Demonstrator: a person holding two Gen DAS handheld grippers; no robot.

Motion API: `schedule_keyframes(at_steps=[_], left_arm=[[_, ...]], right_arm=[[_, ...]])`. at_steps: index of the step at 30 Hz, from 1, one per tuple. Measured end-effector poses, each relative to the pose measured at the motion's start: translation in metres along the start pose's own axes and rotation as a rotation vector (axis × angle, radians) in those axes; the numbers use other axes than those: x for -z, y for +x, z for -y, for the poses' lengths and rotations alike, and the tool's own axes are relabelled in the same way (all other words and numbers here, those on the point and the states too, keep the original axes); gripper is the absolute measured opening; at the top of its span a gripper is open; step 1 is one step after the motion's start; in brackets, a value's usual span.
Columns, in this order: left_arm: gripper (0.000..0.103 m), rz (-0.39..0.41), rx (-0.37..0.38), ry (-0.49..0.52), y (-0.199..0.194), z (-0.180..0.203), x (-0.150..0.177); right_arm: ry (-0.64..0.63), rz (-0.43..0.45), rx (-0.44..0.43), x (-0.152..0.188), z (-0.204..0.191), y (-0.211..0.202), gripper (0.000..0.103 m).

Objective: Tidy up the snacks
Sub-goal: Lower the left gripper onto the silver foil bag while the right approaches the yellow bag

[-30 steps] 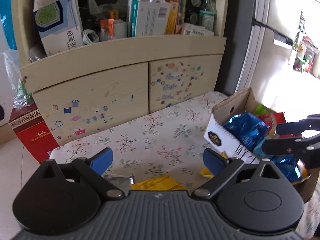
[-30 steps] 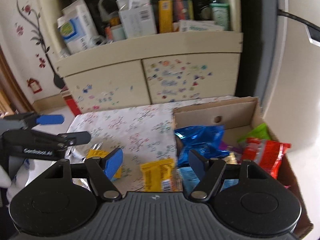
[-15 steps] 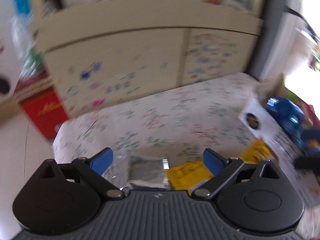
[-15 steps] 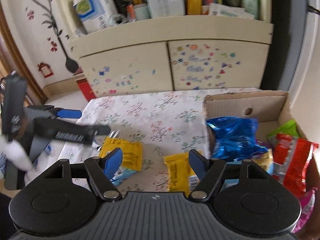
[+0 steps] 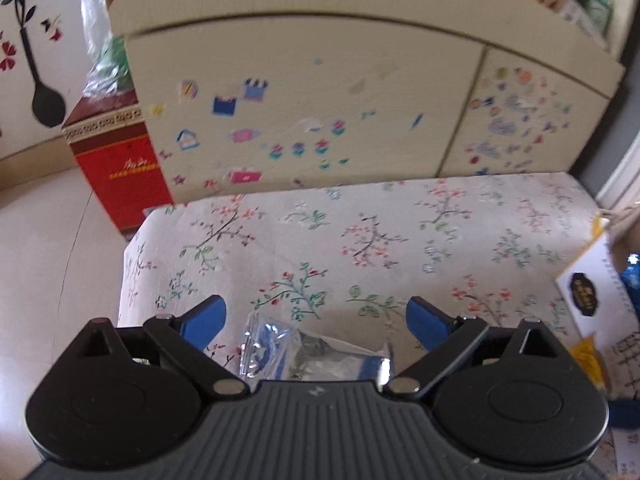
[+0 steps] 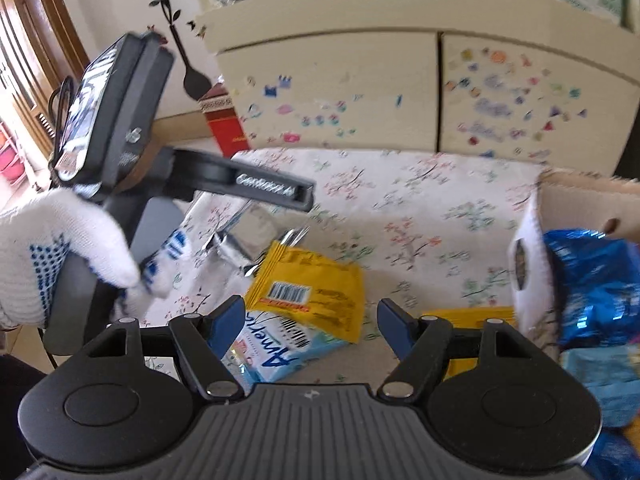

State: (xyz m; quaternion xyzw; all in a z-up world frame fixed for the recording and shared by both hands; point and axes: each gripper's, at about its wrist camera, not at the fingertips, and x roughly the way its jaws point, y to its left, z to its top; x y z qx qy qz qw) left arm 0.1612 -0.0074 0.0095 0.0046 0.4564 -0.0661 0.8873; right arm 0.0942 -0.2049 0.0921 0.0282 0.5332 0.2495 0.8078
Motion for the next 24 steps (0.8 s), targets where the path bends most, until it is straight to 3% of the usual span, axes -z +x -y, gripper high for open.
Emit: schedule_keyframes(at_steps=[4, 12, 20, 24], left_arm=[[0.096, -0.025, -0.042, 0.025, 0.012, 0.0, 0.004], [0.097, -0.065, -0.043, 0.063, 0.009, -0.011, 0.014], [0.097, -0.118, -0.032, 0.101, 0.003, -0.027, 0.023], [0.097, -0.104, -0.034, 0.121, -0.003, -0.029, 0.024]], right_arm=[[-0.008, -0.01, 0.01, 0.002, -0.004, 0.013, 0.077], [-0.019, -0.055, 0.005, 0.008, -0.008, 0.036, 0.067], [-0.109, -0.129, -0.141, 0.011, -0.022, 0.023, 0.067], [-0.153, -0.081, -0.11, 0.007, -0.023, 0.015, 0.07]])
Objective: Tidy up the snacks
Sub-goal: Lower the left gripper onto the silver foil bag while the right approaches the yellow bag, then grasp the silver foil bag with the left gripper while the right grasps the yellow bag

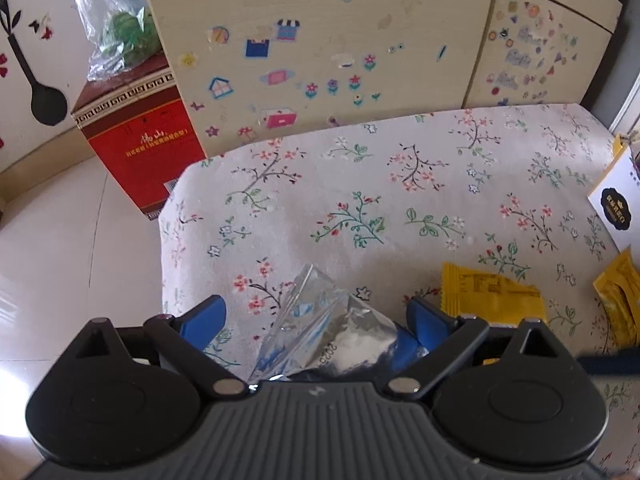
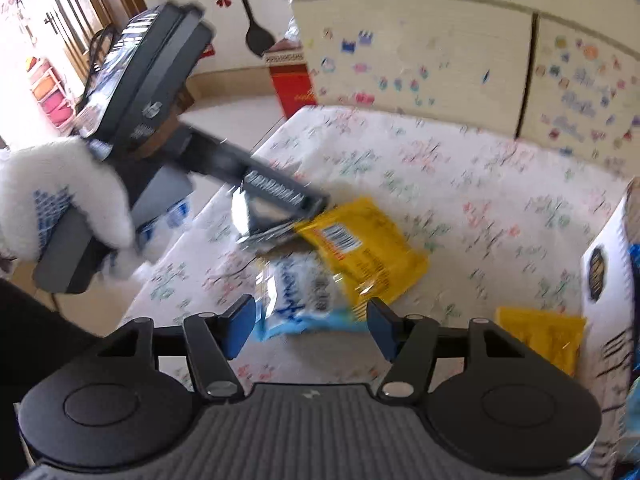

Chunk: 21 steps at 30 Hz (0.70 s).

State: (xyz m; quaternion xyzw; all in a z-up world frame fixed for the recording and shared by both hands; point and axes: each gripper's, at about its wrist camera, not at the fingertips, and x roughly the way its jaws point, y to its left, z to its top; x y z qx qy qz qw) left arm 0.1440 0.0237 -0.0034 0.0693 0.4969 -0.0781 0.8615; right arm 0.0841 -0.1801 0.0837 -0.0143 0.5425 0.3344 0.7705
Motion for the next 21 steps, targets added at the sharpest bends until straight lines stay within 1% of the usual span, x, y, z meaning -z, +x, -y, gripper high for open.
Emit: schedule_keyframes(at_steps=[2, 4, 7, 10, 13, 16, 18, 21], left_arm=[[0.096, 0.007, 0.004, -0.009, -0.003, -0.002, 0.0], [0.096, 0.017, 0.017, -0.025, -0.007, -0.005, -0.002], [0.096, 0.013, 0.059, -0.08, -0.011, -0.012, -0.004], [0.096, -0.021, 0.094, -0.174, -0.009, -0.02, -0.003], [0.096, -0.038, 0.11, -0.239, -0.009, -0.025, -0.003], [0.096, -0.04, 0.1, -0.245, -0.008, -0.025, -0.004], [0.096, -0.05, 0.083, -0.244, -0.007, -0.024, -0.003], [0.096, -0.067, 0.076, -0.246, -0.007, -0.023, -0.003]], right_arm=[[-0.002, 0.02, 0.034, -0.003, 0.004, 0.003, 0.074], [0.014, 0.034, 0.061, -0.006, 0.009, 0.007, 0.074], [0.003, 0.055, 0.087, -0.009, 0.015, 0.013, 0.076], [-0.002, 0.073, 0.083, -0.016, 0.023, 0.021, 0.083], [0.032, 0.079, 0.07, -0.022, 0.033, 0.033, 0.083], [0.056, 0.085, 0.043, -0.024, 0.037, 0.041, 0.083], [0.054, 0.072, 0.038, -0.023, 0.035, 0.049, 0.083], [0.048, 0.058, 0.052, -0.022, 0.032, 0.057, 0.083]])
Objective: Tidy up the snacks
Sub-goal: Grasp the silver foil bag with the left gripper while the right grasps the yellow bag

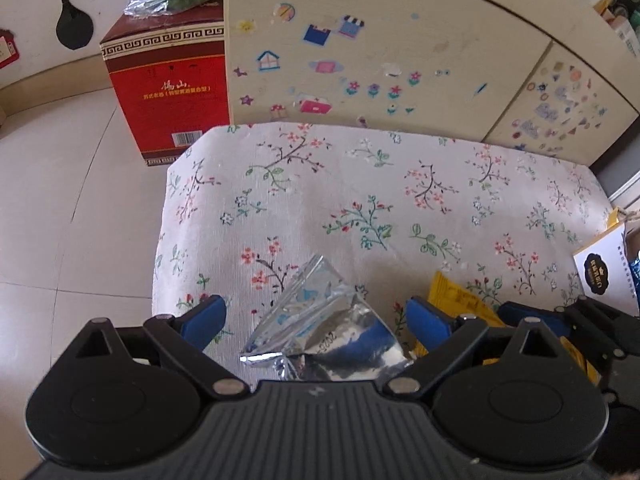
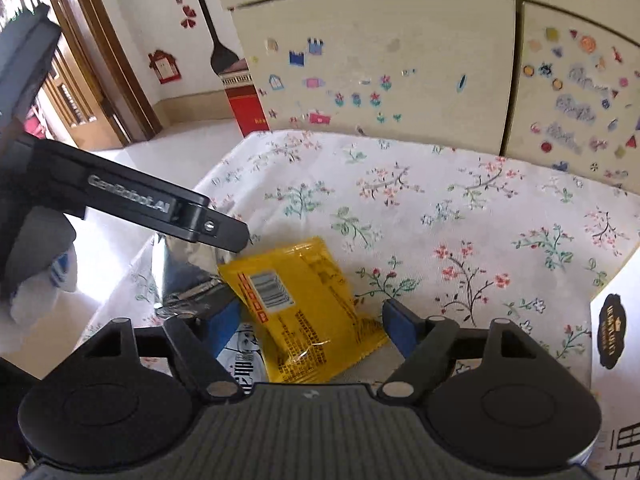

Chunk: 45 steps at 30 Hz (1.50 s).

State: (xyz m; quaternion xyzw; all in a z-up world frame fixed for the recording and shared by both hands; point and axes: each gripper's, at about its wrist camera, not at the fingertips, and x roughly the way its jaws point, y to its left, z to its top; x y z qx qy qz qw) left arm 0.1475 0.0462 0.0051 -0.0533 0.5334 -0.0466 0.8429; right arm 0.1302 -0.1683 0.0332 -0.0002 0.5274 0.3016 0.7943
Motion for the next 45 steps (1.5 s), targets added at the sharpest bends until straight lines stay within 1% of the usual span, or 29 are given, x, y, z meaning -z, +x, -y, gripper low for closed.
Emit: schedule_keyframes(at_steps=[1, 2, 6, 8, 10, 13, 14, 16, 18, 20, 23, 27, 28, 29, 30, 31, 32, 36, 38, 41, 45], left_arm=[[0.096, -0.006, -0.008, -0.005, 0.0, 0.001, 0.001], [0.096, -0.011, -0.014, -0.012, 0.0, 0.001, 0.001], [0.096, -0.029, -0.006, -0.066, -0.002, 0.001, 0.004], [0.097, -0.04, 0.002, -0.08, -0.002, 0.003, 0.005], [0.097, -0.038, -0.011, -0.089, -0.001, 0.005, 0.006], [0.097, -0.042, -0.032, -0.069, 0.006, 0.01, 0.007], [0.097, -0.047, -0.04, -0.061, 0.009, 0.011, 0.008], [0.097, -0.054, -0.046, -0.03, 0.013, 0.016, 0.011], [0.097, -0.046, -0.074, 0.016, 0.016, 0.022, 0.013], [0.096, -0.038, -0.103, 0.053, 0.017, 0.025, 0.016], [0.096, -0.029, -0.108, 0.069, 0.017, 0.024, 0.017], [0.096, -0.01, -0.101, 0.103, 0.018, 0.027, 0.018], [0.095, -0.003, -0.094, 0.116, 0.018, 0.028, 0.018], [0.092, 0.002, -0.089, 0.123, 0.018, 0.029, 0.019], [0.088, 0.007, -0.083, 0.132, 0.017, 0.03, 0.019], [0.085, 0.013, -0.075, 0.141, 0.016, 0.032, 0.019], [0.081, 0.019, -0.066, 0.148, 0.015, 0.033, 0.019], [0.074, 0.035, -0.052, 0.149, 0.012, 0.035, 0.02], [0.074, 0.044, -0.05, 0.164, 0.01, 0.038, 0.02], [0.074, 0.067, -0.042, 0.18, 0.003, 0.042, 0.019], [0.074, 0.096, -0.035, 0.213, -0.006, 0.05, 0.021]], right_arm=[[-0.002, 0.0, 0.007, 0.0, -0.001, -0.001, 0.081], [-0.001, -0.004, 0.012, -0.001, -0.001, -0.001, 0.076], [0.035, -0.017, 0.041, -0.004, 0.003, -0.005, 0.073], [0.05, -0.017, 0.089, -0.003, 0.005, -0.006, 0.073], [0.064, -0.014, 0.139, -0.002, 0.009, -0.008, 0.072], [0.082, -0.015, 0.201, 0.001, 0.016, -0.013, 0.073], [0.077, -0.021, 0.207, 0.002, 0.018, -0.014, 0.073], [0.067, -0.048, 0.181, 0.005, 0.02, -0.016, 0.074], [0.077, -0.057, 0.166, 0.007, 0.023, -0.017, 0.077], [0.083, -0.046, 0.153, 0.007, 0.024, -0.017, 0.082], [0.076, -0.016, 0.16, 0.009, 0.023, -0.019, 0.085], [0.042, -0.015, 0.172, 0.01, 0.019, -0.013, 0.085], [0.021, -0.022, 0.184, 0.009, 0.016, -0.011, 0.082], [-0.001, -0.026, 0.198, 0.009, 0.013, -0.01, 0.075], [-0.019, -0.028, 0.216, 0.009, 0.01, -0.01, 0.071], [-0.026, -0.027, 0.224, 0.009, 0.009, -0.011, 0.062], [-0.015, -0.026, 0.221, 0.008, 0.01, -0.012, 0.06], [0.034, -0.028, 0.222, 0.009, 0.013, -0.018, 0.057], [0.055, -0.028, 0.221, 0.01, 0.014, -0.024, 0.056], [0.05, -0.015, 0.247, 0.01, 0.012, -0.035, 0.056], [0.054, 0.012, 0.255, 0.009, 0.007, -0.05, 0.056]])
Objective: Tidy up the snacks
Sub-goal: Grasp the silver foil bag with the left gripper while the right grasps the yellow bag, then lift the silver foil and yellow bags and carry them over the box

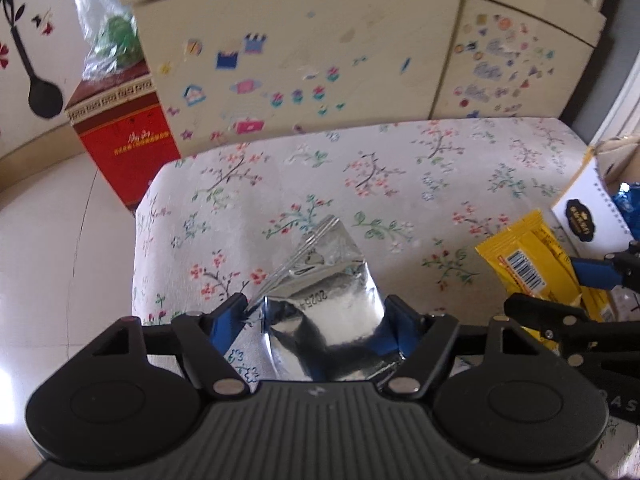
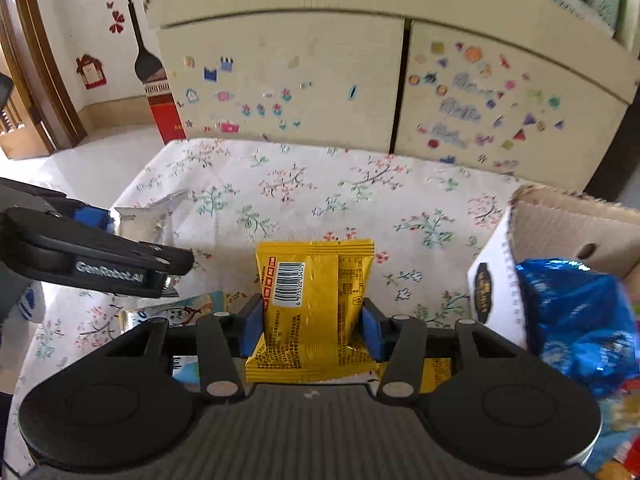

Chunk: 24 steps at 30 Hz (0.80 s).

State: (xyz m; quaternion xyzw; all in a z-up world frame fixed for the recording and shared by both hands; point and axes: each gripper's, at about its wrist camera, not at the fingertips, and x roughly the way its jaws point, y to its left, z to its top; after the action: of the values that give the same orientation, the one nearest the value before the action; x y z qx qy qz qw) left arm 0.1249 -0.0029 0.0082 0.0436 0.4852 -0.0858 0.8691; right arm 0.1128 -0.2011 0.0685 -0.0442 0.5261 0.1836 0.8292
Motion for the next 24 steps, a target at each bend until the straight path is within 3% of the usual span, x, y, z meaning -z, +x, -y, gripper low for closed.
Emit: schedule_keyframes(at_steps=[14, 24], left_arm=[[0.074, 0.122, 0.023, 0.102, -0.042, 0.029, 0.006], [0.074, 0.17, 0.042, 0.113, -0.057, 0.046, 0.01]], right_arm=[[0.015, 0.099, 0.033, 0.009, 0.002, -0.067, 0.056], [0.023, 0.136, 0.038, 0.012, 0.008, -0.08, 0.056]])
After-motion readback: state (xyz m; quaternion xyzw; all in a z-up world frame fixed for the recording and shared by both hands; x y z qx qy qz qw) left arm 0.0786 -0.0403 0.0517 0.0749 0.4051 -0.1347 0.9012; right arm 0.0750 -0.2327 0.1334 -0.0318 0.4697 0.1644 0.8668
